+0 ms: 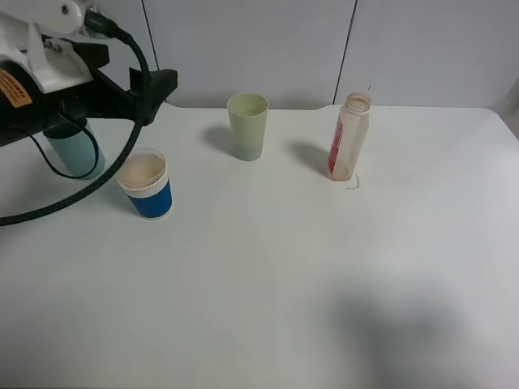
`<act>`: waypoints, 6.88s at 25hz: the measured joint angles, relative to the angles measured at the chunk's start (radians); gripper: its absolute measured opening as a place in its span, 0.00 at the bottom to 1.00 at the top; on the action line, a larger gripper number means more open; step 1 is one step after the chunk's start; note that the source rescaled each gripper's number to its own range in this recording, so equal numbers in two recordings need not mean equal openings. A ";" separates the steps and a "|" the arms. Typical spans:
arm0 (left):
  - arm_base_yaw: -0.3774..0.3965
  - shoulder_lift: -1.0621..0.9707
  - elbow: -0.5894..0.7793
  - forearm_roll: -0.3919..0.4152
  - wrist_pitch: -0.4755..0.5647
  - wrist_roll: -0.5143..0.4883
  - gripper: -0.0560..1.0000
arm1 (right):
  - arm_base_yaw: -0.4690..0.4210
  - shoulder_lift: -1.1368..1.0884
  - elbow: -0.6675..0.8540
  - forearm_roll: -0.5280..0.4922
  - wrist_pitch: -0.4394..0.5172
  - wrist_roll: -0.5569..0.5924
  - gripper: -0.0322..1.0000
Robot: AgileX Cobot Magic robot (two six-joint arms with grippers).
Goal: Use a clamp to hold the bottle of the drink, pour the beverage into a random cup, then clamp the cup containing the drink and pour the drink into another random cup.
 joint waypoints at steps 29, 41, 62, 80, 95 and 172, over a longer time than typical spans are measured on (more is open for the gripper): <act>-0.325 0.225 -0.137 -0.248 0.082 0.008 0.95 | 0.000 0.000 0.000 0.000 0.000 0.000 0.98; -0.362 0.366 -0.254 -0.389 0.111 0.042 0.95 | 0.000 0.000 0.000 0.000 0.000 0.000 0.98; -0.384 0.573 -0.423 -0.652 0.159 0.057 0.95 | 0.000 0.000 0.000 0.000 0.000 0.000 0.98; -0.384 0.723 -0.510 -0.849 0.085 0.196 0.92 | 0.000 0.000 0.000 0.000 0.000 0.000 0.98; -0.343 0.792 -0.547 -0.931 -0.054 0.225 0.92 | 0.000 0.000 0.000 0.000 0.000 0.000 0.98; -0.264 1.073 -0.815 -0.732 -0.186 0.218 0.16 | 0.000 0.000 0.000 0.000 0.000 0.000 0.98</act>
